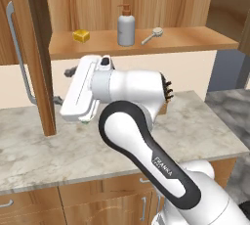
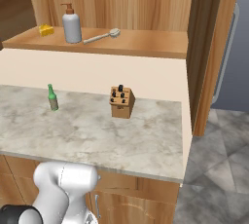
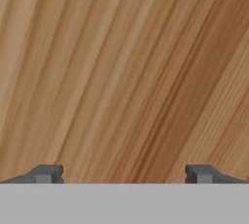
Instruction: Pick the soap dispenser and dish brush from the cabinet and place them on the counter.
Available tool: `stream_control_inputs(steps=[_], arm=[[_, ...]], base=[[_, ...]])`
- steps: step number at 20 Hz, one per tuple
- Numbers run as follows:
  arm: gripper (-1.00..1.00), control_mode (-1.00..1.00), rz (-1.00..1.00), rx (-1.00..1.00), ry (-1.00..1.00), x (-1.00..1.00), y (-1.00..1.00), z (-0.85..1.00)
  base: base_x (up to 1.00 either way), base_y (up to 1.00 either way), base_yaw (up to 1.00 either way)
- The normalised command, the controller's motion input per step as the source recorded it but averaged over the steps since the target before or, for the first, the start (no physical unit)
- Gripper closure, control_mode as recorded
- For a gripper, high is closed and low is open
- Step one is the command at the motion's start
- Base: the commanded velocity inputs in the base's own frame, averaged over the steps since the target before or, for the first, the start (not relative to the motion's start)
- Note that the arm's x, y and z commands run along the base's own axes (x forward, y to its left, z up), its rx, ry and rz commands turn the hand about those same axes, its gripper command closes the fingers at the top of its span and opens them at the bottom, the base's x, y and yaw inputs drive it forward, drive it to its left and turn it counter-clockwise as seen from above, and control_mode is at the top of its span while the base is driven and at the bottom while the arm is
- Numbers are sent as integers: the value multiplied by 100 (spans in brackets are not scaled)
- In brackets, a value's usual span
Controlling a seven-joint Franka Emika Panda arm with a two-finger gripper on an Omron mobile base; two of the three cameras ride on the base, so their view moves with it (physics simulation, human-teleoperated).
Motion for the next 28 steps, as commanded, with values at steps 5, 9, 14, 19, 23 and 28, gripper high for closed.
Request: stream_control_inputs(steps=[5,9,14,19,23,28], arm=[[-100,-100,-6,0,-9,0,-18,28],[-100,-100,-9,0,-9,0,-20,34],[-100,-100,-14,0,-2,-3,-39,19],[-100,-100,-19,8,0,-7,-53,14],[-100,-100,-19,15,0,-16,-50,14],[-100,-100,-17,16,0,-12,-45,15]], base=[[0,0,0],[0,0,0],[0,0,0],[0,0,0],[0,0,0],[0,0,0]])
